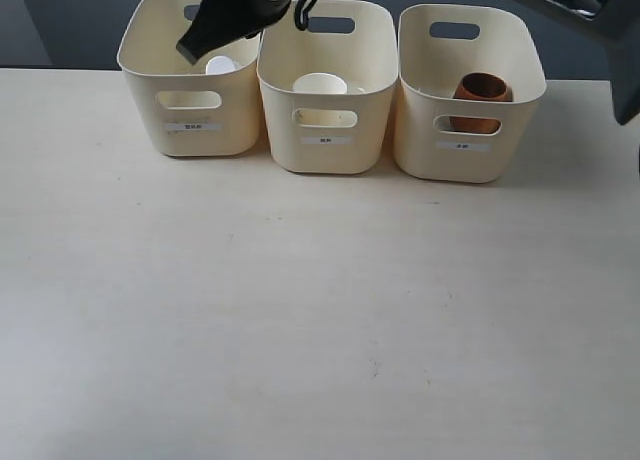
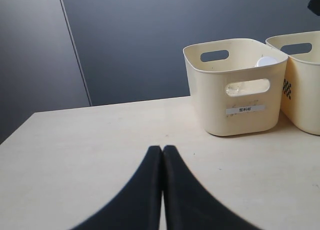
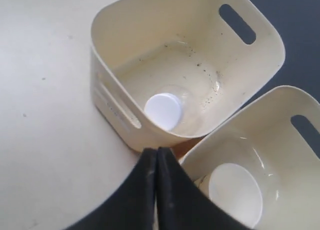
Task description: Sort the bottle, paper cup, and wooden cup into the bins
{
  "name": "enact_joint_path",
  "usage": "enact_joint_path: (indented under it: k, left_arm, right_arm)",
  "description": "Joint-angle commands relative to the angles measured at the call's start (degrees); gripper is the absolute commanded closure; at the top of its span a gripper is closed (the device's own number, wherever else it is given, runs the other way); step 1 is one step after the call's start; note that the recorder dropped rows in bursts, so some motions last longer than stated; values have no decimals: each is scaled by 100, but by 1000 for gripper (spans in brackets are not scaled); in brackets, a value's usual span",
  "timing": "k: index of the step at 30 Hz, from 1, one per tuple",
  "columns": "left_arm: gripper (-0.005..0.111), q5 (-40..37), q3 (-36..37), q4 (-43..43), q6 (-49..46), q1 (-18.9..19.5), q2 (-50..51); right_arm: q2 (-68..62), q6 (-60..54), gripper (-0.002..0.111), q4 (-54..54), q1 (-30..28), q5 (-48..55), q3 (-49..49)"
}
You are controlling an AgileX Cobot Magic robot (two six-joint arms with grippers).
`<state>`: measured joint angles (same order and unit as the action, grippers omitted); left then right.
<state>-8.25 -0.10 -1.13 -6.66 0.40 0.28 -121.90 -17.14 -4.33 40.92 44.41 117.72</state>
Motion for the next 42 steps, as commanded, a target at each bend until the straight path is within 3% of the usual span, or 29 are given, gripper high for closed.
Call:
enact_joint_path:
  k: [1,29,37,42]
  left_arm:
    - [107,51,10,20,10,3,-28]
    - [107,51,10,20,0,3,-28]
    - [107,51,10,20,0,3,-28]
    - [107,51,10,20,0,3,-28]
  right_arm:
    - [223,-87,109,-17,221,339,32]
    - [1732,542,109,-947,1193,2556,22]
    - [2565,1007,109,-1428,1588,2556,-22]
    - [3176,1237,109,-1706,1751,2556,-677]
